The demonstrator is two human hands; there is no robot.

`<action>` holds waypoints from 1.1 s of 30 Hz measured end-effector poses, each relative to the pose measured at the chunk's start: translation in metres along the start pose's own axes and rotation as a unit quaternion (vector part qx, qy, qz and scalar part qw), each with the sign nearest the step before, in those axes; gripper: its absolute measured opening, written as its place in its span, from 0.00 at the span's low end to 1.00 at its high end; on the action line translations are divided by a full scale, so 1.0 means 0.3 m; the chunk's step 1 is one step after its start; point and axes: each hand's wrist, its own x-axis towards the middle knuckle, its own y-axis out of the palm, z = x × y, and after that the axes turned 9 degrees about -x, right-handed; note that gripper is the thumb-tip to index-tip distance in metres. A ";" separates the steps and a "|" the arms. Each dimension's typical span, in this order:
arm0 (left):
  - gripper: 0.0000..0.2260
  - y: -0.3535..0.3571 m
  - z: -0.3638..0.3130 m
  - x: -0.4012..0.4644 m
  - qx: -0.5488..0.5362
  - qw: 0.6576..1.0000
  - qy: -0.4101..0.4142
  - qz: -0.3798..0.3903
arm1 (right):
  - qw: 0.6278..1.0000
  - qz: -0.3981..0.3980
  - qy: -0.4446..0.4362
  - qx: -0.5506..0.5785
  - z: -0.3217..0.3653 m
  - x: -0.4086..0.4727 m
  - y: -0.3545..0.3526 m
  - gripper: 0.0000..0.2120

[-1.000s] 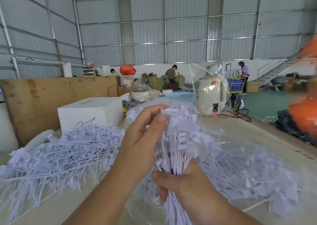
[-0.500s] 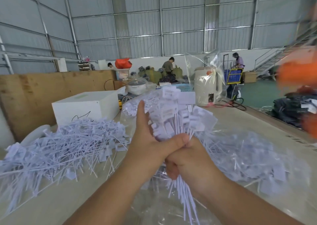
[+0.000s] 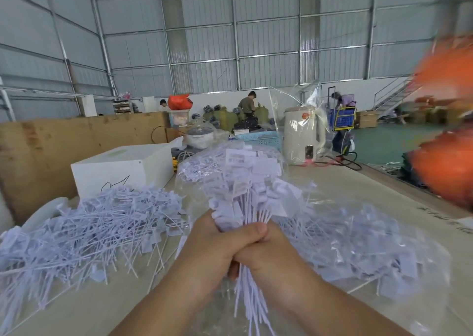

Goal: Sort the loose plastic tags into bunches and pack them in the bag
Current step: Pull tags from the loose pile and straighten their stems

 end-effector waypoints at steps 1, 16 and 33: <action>0.07 -0.001 -0.005 -0.003 0.007 1.000 0.002 0.001 | 1.000 0.001 0.000 0.000 -0.001 0.000 0.001 0.13; 0.18 -0.011 -0.022 0.006 -0.062 0.996 0.064 -0.003 | 0.988 0.134 -0.025 -0.074 0.013 -0.008 -0.049 0.24; 0.20 -0.181 -0.161 0.070 0.049 0.985 0.166 -0.024 | 0.921 0.114 0.020 -0.371 0.029 -0.023 -0.079 0.07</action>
